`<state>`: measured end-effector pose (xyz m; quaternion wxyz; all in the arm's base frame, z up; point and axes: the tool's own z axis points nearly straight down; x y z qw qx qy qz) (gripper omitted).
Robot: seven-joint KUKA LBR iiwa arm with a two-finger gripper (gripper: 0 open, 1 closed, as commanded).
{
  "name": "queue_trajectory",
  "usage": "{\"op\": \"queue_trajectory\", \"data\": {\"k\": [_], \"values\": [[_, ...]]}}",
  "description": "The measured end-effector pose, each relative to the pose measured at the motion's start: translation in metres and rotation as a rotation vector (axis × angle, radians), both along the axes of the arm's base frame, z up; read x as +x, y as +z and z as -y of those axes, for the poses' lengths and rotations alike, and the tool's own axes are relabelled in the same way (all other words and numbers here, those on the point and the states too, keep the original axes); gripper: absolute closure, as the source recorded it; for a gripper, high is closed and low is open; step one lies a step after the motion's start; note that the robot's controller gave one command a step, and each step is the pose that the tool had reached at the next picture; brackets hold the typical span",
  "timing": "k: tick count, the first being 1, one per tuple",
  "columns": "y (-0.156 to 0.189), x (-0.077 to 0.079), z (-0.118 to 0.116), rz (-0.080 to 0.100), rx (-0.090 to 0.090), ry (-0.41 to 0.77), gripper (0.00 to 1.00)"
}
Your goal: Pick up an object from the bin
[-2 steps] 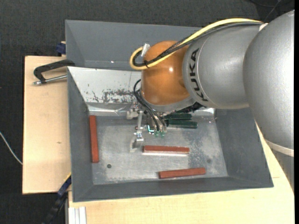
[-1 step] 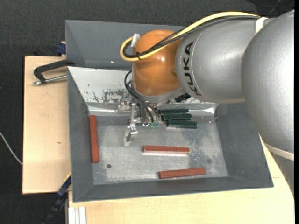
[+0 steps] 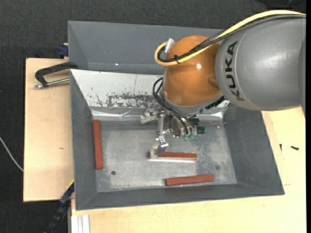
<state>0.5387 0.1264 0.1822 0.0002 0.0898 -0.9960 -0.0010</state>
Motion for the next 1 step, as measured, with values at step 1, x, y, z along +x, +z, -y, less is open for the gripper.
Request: {"op": "queue_trajectory", "data": {"k": [1], "values": [[-0.0340, -0.0156, 0.0157, 0.012, -0.001, -0.024, 0.00]]}}
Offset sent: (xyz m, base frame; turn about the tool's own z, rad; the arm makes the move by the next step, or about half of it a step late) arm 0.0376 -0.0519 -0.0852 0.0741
